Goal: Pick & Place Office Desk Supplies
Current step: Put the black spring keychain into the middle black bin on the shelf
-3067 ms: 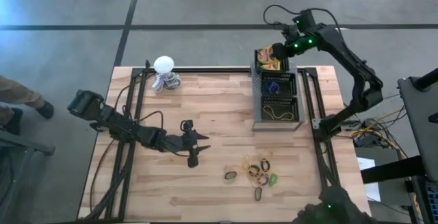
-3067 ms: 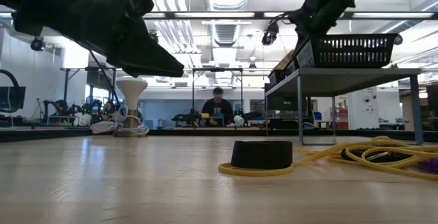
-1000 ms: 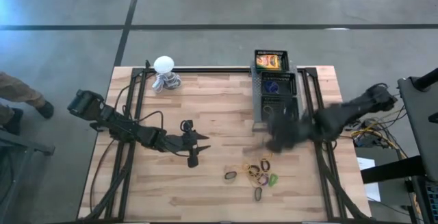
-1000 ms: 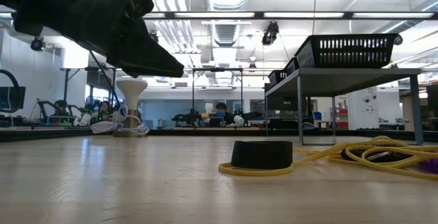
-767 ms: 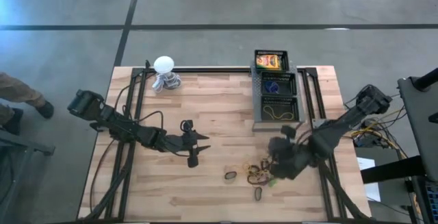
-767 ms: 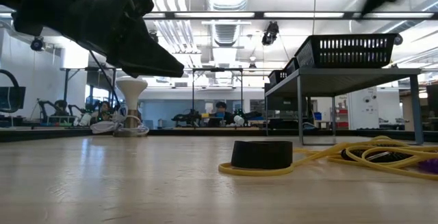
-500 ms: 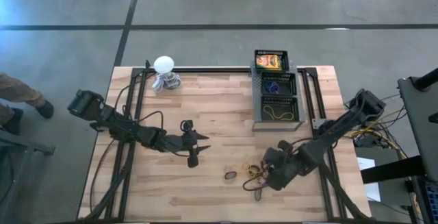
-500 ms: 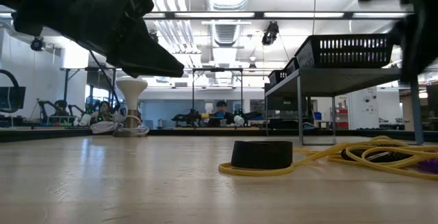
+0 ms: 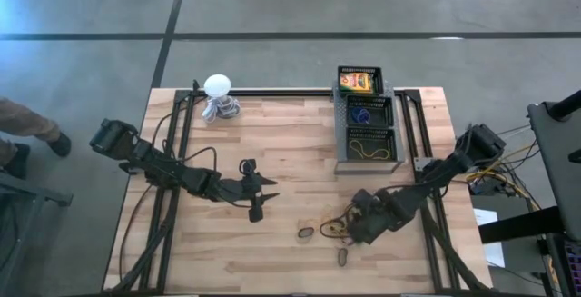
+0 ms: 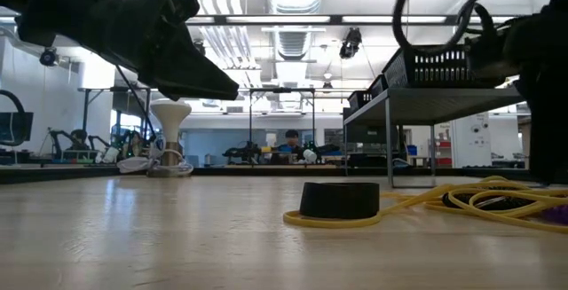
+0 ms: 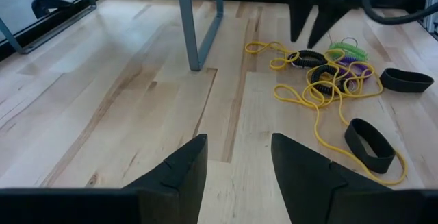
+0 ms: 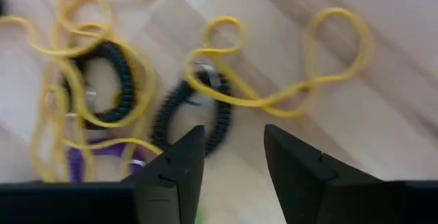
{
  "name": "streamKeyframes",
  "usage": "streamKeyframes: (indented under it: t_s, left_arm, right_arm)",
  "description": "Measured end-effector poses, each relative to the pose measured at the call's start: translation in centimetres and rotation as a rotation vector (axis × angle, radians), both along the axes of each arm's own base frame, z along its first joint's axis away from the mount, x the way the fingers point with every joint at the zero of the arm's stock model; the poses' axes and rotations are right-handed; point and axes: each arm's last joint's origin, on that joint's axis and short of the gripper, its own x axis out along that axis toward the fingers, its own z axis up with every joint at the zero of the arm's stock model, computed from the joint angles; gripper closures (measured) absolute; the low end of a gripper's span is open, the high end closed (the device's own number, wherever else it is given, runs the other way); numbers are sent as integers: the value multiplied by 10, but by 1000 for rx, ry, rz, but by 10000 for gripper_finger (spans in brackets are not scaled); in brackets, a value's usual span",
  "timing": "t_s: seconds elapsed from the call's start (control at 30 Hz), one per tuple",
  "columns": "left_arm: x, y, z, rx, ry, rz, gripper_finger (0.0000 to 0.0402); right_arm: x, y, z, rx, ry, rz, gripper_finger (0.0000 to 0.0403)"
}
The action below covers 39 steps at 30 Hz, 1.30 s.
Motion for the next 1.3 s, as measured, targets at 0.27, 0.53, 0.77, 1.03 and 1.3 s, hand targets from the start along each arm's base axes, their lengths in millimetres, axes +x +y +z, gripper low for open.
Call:
streamKeyframes:
  t_s: [0.27,0.53,0.77,1.03,1.3]
  left_arm:
    - [0,0,0,0,0,0,233]
    - [0,0,0,-2,0,0,233]
    - [0,0,0,-2,0,0,233]
    - [0,0,0,-2,0,0,233]
    - [0,0,0,-2,0,1,233]
  right_arm:
    - [2,-1,-12,13,-20,0,282]
    - [5,2,-18,-28,3,75,321]
    - [8,4,1,-26,-10,125,385]
    - [15,10,61,-70,28,207,388]
    - [39,15,120,-359,-176,482,389]
